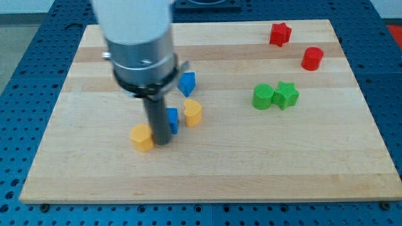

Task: Push the yellow hexagon to the center left of the board

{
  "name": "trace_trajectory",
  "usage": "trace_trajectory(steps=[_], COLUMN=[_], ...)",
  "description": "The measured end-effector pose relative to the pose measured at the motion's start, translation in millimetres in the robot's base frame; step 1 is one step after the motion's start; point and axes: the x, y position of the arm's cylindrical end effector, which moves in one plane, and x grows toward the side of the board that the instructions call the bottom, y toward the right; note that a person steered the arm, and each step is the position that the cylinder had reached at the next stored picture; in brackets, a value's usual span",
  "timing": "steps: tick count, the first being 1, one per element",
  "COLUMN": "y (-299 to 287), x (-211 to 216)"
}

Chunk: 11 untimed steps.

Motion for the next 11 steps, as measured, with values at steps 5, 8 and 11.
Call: trace_trajectory(steps=[5, 8, 11], y=[-61.6, -127.4, -116.4], x=[10.7, -41.0, -94.2])
